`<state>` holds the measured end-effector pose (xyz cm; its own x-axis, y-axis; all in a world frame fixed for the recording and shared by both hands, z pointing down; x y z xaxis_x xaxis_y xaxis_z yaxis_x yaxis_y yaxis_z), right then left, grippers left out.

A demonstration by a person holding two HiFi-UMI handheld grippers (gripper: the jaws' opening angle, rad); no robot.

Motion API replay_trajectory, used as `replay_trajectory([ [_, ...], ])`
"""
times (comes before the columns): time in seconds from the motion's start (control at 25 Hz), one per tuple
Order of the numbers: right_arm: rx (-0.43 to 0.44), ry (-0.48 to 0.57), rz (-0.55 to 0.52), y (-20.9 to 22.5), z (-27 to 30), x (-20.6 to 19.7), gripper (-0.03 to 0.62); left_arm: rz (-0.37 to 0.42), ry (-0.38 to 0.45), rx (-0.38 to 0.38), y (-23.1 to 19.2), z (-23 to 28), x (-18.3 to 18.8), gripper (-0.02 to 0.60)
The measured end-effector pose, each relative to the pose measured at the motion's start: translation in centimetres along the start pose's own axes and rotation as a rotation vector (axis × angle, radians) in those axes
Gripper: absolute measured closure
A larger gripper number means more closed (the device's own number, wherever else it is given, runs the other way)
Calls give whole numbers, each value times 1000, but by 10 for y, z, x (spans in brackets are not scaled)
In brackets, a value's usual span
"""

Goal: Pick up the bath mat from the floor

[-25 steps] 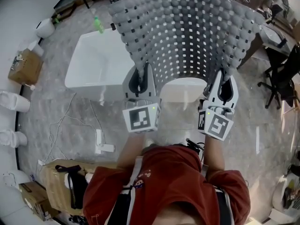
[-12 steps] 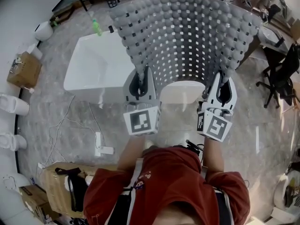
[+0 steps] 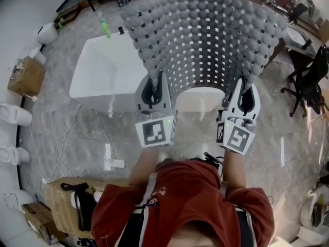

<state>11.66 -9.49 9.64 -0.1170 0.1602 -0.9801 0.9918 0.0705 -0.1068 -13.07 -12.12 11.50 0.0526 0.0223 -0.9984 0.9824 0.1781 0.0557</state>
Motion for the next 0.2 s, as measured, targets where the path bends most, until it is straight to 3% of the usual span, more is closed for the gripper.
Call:
replay_trajectory([
  [0.2,1,1,2,7,3,1,522,3,1,4,6,3,4,495],
])
Point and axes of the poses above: the fingertips, and each gripper's own axes: z forward along the fingers, y to its right, x out of its top, the point moved 4 cm from there along -z, backward along the fingers, and after that the axes turned 15 degrees about -y, right-handed, at the moved point
